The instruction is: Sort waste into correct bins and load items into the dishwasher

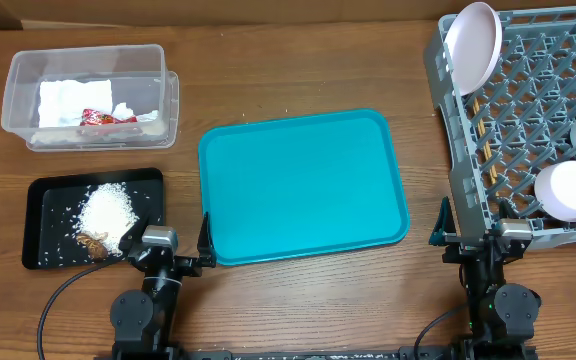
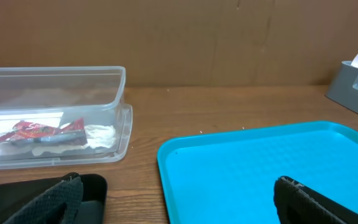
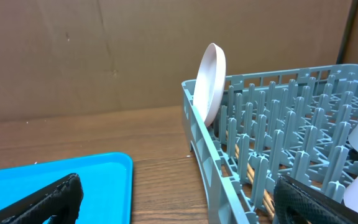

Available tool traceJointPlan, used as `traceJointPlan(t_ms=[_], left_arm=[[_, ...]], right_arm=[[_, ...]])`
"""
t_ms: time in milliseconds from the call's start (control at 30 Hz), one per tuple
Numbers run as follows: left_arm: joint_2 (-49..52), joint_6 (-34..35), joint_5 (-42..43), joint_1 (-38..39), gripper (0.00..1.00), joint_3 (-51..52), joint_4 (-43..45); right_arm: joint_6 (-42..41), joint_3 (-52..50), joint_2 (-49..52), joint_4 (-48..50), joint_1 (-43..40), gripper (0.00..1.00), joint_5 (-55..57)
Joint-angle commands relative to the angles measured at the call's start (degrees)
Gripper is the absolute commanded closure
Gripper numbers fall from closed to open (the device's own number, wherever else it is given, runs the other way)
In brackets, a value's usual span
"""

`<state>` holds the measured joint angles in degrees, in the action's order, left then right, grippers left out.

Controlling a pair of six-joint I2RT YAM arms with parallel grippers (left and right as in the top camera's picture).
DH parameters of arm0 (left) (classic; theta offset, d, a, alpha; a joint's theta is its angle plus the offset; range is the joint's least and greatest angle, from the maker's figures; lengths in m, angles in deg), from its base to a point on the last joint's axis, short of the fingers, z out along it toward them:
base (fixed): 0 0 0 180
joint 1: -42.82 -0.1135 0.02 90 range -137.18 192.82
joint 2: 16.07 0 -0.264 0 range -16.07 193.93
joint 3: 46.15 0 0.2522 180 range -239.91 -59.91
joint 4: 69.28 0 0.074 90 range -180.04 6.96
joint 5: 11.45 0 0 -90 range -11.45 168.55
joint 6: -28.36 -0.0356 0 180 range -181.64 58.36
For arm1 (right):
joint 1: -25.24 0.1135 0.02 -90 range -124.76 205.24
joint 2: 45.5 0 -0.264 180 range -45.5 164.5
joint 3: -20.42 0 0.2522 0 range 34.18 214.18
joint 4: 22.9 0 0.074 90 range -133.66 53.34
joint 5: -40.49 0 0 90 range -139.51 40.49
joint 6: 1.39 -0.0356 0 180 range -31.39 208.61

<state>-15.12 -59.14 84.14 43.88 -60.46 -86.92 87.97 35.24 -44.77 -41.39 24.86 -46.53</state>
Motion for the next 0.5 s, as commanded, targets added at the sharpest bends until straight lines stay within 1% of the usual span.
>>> traceJointPlan(t_ms=[0, 100, 233, 467], left_arm=[[-0.79, -0.92, -0.31, 0.15, 0.0, 0.28, -0.2], [-0.79, 1.84, -1.95, 0.13, 0.0, 0.31, -0.39], [-0.79, 3.67, -2.82, 0.09, 0.0, 0.31, -0.46], [-0.79, 5.25, -2.34, 0.09, 0.0, 0.31, -0.37]], right_arm=[[0.2, -0.61, -0.57, 0.28, -0.11, 0.0, 0.37], [0.2, -0.61, -0.57, 0.28, -0.11, 0.0, 0.37], [0.2, -0.61, -0.57, 0.28, -0.11, 0.0, 0.37], [0.2, -0.61, -0.57, 0.28, -0.11, 0.0, 0.37]])
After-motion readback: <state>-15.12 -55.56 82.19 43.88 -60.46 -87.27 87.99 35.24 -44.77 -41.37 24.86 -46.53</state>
